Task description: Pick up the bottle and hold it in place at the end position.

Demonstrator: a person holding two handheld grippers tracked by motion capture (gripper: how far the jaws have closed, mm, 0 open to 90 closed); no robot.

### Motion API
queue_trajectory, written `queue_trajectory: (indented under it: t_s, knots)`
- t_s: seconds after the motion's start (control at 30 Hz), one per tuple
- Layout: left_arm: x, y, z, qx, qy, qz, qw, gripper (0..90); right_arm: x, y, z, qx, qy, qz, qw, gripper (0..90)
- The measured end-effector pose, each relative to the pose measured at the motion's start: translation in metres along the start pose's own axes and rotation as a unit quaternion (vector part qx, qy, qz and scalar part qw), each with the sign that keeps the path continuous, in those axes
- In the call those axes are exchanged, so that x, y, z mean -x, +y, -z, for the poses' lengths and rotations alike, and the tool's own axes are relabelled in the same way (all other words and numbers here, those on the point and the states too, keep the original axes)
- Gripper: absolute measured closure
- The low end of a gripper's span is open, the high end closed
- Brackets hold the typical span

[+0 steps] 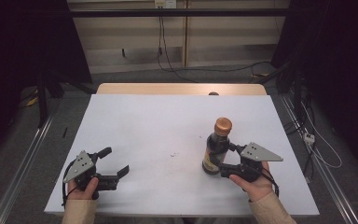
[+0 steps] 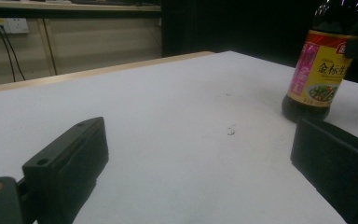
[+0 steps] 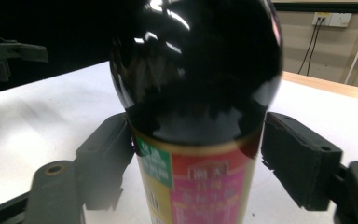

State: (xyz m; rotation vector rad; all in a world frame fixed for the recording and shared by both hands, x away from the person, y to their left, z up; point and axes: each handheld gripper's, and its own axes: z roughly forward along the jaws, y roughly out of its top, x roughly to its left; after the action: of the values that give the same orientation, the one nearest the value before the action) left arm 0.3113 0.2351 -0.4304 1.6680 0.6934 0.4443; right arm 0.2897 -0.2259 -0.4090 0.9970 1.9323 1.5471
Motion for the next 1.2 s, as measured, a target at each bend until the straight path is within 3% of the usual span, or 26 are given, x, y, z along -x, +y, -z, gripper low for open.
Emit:
queue_trajectory:
  t_s: [0.7, 1.0, 1.2]
  knots:
    - [0.0, 0.0, 0.0, -0.002, -0.001, -0.003, 1.0, 3.8, 0.002, 0.004, -0.009, -0.001, 0.01, -0.013, 0.9999, 27.0]
    - [0.0, 0.0, 0.0, 0.0, -0.001, -0.003, 1.0, 3.8, 0.003, 0.005, -0.013, -0.001, 0.013, -0.011, 0.9999, 28.0]
    - [0.0, 0.0, -0.001, -0.002, -0.002, -0.004, 1.0, 3.8, 0.003, 0.006, -0.012, -0.004, 0.015, 0.008, 0.9999, 30.2]
